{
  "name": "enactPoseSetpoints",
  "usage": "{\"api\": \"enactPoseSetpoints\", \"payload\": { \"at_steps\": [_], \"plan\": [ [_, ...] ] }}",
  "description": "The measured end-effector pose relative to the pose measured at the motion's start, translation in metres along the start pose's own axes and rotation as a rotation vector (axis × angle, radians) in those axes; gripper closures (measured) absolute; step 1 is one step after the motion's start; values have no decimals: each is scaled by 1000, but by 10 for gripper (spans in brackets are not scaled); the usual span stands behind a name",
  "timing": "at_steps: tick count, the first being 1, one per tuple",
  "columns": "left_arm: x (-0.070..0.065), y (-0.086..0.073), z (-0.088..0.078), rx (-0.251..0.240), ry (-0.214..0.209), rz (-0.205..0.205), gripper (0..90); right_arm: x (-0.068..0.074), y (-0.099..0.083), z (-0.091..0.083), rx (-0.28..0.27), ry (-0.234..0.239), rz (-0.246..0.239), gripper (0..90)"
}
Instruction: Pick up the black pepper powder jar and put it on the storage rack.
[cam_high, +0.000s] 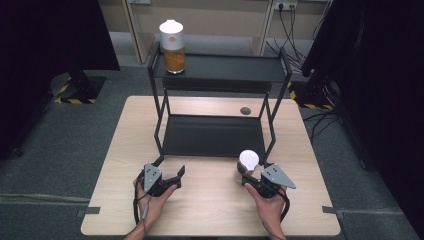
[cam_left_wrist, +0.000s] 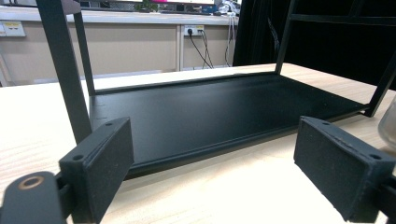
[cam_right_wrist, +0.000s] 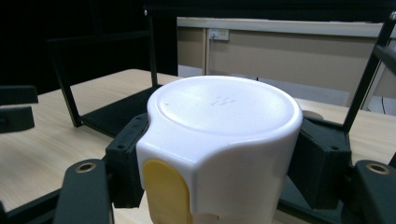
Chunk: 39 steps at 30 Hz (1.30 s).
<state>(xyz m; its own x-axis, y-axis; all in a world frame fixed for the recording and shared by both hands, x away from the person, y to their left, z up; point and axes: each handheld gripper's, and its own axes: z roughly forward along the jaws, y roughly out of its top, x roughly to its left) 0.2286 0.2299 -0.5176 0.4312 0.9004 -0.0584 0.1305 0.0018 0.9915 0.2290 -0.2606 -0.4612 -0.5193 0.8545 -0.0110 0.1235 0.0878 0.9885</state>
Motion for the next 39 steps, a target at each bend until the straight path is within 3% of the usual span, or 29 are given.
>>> {"api": "enactPoseSetpoints", "payload": {
  "at_steps": [17,39],
  "plan": [
    [0,0,0,2,-1,5,115,-4,27,-3,-89,-8,-5,310],
    [0,0,1,2,0,1,114,-13,60,-2,-162,-25,-6,310]
  ]
}}
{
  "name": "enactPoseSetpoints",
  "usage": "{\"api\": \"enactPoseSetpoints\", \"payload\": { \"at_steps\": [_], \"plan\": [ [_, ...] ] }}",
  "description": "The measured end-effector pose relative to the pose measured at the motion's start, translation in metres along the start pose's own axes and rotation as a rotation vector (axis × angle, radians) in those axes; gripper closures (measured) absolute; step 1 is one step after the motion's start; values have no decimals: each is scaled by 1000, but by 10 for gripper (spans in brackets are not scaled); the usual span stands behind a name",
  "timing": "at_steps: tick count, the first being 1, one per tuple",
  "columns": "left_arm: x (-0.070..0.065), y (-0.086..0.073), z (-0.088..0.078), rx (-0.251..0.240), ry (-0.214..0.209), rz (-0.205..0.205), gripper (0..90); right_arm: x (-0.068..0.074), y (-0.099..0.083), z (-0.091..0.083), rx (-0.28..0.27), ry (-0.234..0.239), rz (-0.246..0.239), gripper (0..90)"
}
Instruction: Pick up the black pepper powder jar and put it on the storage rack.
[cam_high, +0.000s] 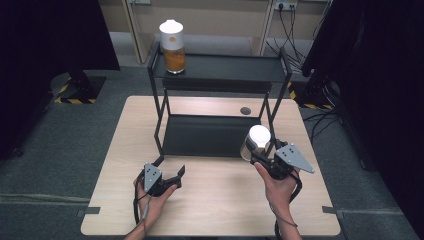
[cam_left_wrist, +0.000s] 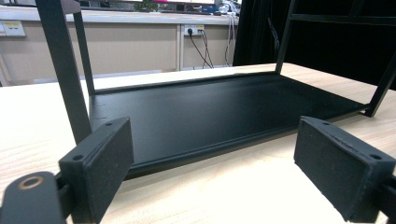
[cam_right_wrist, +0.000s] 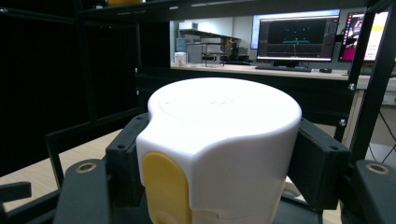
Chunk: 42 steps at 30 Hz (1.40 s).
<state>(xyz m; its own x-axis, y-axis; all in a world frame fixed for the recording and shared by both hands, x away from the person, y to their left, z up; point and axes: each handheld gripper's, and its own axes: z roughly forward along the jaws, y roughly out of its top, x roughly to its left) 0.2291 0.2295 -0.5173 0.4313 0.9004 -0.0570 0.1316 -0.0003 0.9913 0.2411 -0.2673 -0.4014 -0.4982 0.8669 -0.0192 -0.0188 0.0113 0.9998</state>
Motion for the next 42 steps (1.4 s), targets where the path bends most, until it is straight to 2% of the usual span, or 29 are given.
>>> {"api": "enactPoseSetpoints", "payload": {
  "at_steps": [42],
  "plan": [
    [0,0,1,0,1,-2,114,-10,62,26,-89,-14,-21,310]
  ]
}}
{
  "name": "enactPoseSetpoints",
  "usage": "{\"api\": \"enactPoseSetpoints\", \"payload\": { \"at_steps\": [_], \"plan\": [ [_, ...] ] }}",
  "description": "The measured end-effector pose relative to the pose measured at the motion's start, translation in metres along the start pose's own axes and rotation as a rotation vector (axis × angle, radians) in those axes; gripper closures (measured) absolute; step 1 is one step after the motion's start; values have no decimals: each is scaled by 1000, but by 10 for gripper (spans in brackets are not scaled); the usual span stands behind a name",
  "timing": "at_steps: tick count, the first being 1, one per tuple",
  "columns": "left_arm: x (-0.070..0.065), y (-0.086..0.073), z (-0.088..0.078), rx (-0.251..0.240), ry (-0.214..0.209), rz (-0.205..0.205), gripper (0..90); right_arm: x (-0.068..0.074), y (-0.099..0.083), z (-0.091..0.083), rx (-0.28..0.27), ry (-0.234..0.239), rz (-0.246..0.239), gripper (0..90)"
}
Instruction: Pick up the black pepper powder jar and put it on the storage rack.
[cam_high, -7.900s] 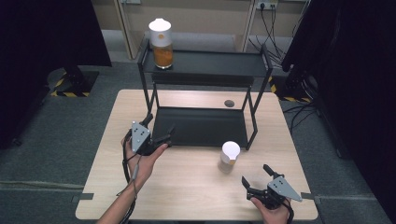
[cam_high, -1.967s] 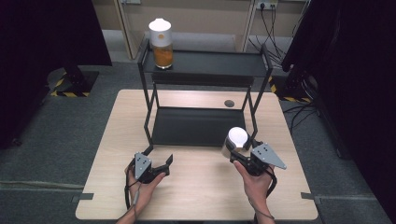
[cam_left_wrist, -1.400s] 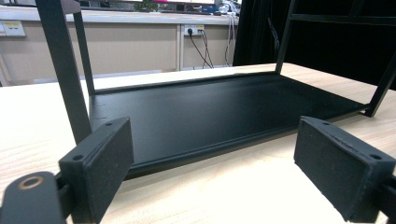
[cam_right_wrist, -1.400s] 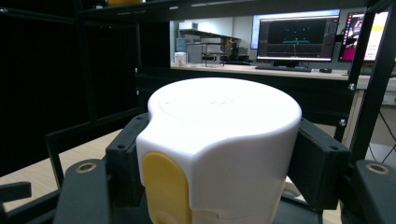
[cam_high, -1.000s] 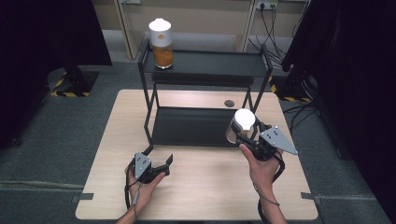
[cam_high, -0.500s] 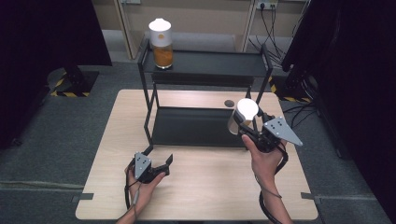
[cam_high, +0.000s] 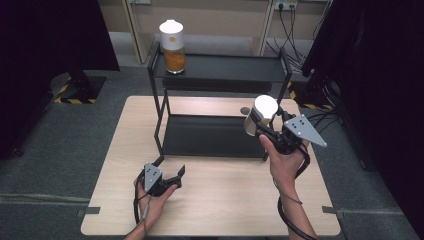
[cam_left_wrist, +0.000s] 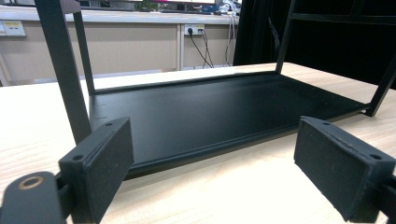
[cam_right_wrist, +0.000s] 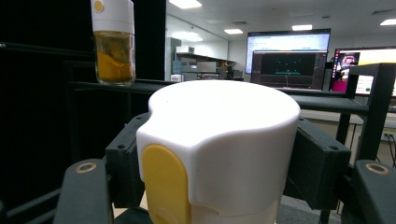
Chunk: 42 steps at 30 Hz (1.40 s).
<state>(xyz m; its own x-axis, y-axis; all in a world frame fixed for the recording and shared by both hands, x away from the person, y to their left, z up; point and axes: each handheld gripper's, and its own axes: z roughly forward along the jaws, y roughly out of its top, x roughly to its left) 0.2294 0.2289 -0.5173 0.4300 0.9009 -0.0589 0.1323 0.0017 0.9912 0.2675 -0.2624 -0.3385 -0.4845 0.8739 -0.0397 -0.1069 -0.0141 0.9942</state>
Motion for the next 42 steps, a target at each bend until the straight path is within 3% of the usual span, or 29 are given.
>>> {"api": "enactPoseSetpoints", "payload": {
  "at_steps": [42],
  "plan": [
    [0,0,0,2,1,-5,114,-9,59,28,-64,-34,-14,310]
  ]
}}
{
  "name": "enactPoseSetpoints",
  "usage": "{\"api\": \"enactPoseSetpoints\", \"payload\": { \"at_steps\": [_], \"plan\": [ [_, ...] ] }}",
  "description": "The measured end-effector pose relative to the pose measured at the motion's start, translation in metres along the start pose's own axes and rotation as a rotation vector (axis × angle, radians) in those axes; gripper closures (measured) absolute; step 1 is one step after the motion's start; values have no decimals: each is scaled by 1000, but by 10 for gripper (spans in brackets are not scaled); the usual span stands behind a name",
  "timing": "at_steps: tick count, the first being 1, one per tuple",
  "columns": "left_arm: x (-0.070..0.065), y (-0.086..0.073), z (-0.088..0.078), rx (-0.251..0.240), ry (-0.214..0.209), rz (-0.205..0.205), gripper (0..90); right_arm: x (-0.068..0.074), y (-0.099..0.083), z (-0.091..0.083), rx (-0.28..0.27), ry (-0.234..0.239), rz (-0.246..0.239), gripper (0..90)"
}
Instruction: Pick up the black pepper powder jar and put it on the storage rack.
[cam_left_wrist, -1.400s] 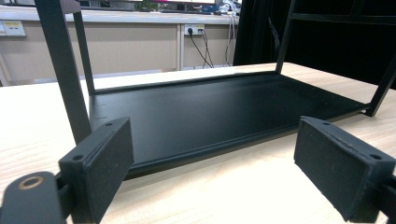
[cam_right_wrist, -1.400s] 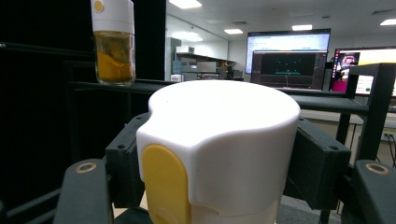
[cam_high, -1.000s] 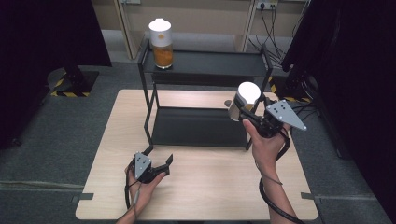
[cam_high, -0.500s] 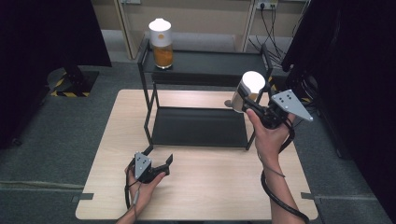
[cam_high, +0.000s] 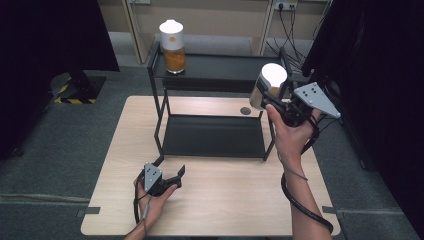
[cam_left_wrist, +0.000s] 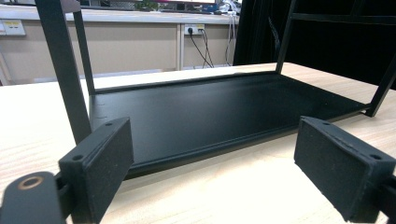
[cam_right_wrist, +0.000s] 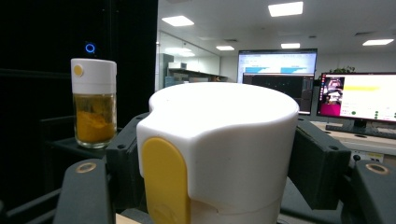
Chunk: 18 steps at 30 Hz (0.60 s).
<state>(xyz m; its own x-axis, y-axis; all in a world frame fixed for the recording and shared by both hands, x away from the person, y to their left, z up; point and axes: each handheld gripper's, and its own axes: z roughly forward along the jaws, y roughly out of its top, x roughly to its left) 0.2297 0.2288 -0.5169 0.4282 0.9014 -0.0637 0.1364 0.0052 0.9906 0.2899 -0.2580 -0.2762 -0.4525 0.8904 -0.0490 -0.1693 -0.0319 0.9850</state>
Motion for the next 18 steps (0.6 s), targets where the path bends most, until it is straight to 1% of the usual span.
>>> {"api": "enactPoseSetpoints", "payload": {
  "at_steps": [4,18],
  "plan": [
    [0,0,0,1,-1,1,114,-1,7,3,-6,-8,0,310],
    [0,0,0,3,-1,-1,113,-4,22,14,-4,-24,-2,310]
  ]
}}
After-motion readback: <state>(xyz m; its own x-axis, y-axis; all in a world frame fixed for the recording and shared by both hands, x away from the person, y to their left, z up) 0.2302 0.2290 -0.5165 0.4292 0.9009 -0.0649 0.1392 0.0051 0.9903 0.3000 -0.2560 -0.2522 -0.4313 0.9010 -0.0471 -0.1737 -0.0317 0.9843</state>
